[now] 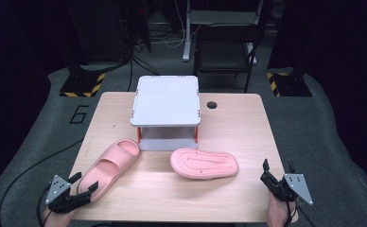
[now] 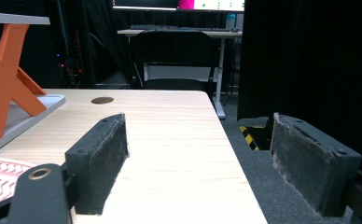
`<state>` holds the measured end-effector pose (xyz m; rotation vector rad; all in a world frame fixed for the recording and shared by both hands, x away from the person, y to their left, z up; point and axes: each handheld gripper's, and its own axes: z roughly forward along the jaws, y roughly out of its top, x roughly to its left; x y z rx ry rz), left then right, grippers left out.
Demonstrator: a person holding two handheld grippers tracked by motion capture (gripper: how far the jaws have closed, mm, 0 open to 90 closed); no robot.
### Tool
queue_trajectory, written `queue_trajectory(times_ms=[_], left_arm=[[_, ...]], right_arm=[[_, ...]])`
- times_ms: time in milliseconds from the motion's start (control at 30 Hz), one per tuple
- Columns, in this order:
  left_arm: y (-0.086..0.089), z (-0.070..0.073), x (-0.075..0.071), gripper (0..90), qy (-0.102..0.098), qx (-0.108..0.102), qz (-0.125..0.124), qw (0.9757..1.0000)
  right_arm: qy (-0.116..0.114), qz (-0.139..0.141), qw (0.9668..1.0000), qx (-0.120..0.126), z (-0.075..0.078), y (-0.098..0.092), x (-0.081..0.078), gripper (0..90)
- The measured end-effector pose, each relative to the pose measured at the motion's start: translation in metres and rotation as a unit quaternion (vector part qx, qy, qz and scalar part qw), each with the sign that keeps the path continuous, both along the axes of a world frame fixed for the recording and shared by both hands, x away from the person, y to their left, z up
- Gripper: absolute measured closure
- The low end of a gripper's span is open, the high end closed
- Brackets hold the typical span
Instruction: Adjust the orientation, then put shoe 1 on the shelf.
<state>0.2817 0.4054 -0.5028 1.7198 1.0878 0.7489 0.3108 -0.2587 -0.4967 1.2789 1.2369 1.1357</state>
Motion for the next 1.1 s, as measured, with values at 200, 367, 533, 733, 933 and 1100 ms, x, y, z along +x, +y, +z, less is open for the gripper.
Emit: queue_trajectory(times_ms=[200,367,533,733,933,1100], left_arm=[[-0.002,0.004,0.000,22.1,-0.011,0.006,-0.016,0.9998],[-0.009,0.010,0.004,23.0,-0.015,0.008,-0.031,0.9994],[-0.011,0.020,0.011,23.2,-0.022,0.006,-0.036,0.9991],[-0.012,0.024,0.017,23.6,-0.029,-0.006,-0.025,0.9993],[-0.011,0.024,0.021,24.7,-0.026,-0.003,-0.033,0.9991],[-0.005,0.021,0.030,25.0,-0.016,-0.008,-0.037,0.9991]], right_arm=[[0.001,-0.001,1.0000,-0.004,0.000,0.001,0.000,18.6],[0.001,0.005,1.0000,-0.005,0.000,0.002,0.002,18.5],[0.006,0.016,0.9998,-0.009,0.001,0.005,0.004,18.2],[0.021,0.038,0.9990,-0.007,0.001,0.008,0.006,18.3],[0.021,0.043,0.9988,-0.005,0.000,0.010,0.008,18.3],[0.030,0.051,0.9982,-0.007,-0.002,0.013,0.010,18.3]])
